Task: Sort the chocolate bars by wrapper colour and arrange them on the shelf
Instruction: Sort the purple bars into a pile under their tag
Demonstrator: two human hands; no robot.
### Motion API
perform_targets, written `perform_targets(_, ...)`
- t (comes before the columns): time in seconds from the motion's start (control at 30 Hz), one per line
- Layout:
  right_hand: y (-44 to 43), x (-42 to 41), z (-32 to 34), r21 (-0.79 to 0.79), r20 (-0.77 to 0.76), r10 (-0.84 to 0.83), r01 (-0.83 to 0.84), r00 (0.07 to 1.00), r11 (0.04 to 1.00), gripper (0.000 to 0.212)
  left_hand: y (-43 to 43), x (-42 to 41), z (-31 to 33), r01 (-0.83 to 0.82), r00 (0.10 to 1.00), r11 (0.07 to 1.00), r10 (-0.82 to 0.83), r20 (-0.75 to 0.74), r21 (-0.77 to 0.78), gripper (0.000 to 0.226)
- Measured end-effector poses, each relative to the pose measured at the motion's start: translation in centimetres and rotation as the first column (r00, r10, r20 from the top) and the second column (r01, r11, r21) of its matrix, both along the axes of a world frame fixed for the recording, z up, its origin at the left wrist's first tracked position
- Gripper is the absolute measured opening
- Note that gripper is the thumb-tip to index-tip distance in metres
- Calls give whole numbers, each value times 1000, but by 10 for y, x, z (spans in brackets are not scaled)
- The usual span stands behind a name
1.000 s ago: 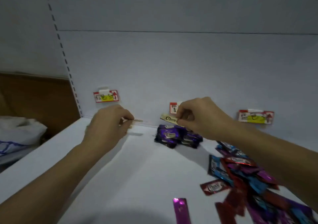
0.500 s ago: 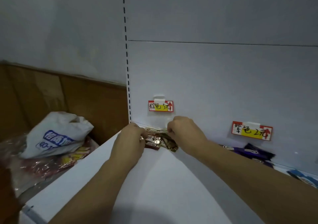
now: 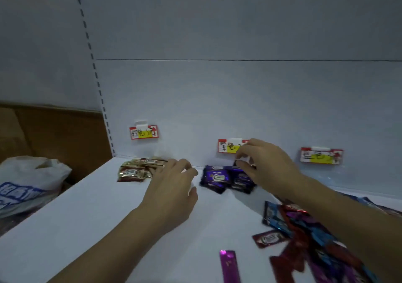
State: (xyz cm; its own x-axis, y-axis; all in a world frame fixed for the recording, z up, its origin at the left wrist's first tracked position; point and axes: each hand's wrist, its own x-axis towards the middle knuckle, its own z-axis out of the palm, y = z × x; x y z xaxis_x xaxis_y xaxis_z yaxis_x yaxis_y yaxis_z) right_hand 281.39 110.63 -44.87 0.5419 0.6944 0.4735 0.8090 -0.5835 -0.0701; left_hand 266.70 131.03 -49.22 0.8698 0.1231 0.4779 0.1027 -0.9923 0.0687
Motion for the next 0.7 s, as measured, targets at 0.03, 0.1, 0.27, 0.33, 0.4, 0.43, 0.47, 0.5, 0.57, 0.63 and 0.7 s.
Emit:
perform_targets(0.03, -25, 2, -3, 0, 1, -28, 28, 1000, 1000, 12, -20, 4, 3, 44, 999, 999, -44, -21, 25, 34)
perform_targets(0.1, -82, 4, -5, -6, 15, -88, 88, 996, 996, 12, -63, 19, 10, 129, 990, 990, -125, -69, 58, 36)
perform_targets(0.27, -217, 7, -8, -71, 31, -258, 259, 966, 963, 14, -154, 61, 30, 294, 944, 948, -267, -193, 125, 48)
perform_targets(0.33, -260, 7, -10, -94, 32, -295, 297, 955, 950, 16, -188, 79, 30, 337, 922, 930, -294, -253, 148, 49)
perform_targets(0.4, -291, 6, -16, -79, 12, -321, 321, 947, 944, 17, -221, 95, 28, 376, 896, 915, -318, -311, 149, 49)
perform_targets(0.43, -301, 5, -23, -56, -7, -333, 332, 943, 942, 16, -236, 102, 27, 400, 882, 905, -336, -331, 145, 48)
perform_targets(0.47, -308, 5, -31, -25, -35, -339, 338, 940, 941, 16, -249, 108, 25, 426, 866, 894, -360, -348, 135, 49)
perform_targets(0.5, -313, 5, -39, 13, -81, -337, 339, 938, 941, 16, -261, 112, 23, 456, 846, 882, -389, -363, 117, 50)
perform_targets(0.57, -321, 5, -50, 101, -206, -305, 331, 930, 938, 16, -279, 115, 16, 520, 798, 851, -456, -393, 68, 50)
perform_targets(0.63, -327, 9, -49, 190, -230, -284, 330, 931, 925, 18, -288, 118, 9, 576, 758, 816, -519, -394, 34, 45)
perform_targets(0.7, -331, 12, -51, 178, -232, -291, 335, 928, 925, 23, -293, 121, 3, 625, 728, 780, -571, -380, 25, 41)
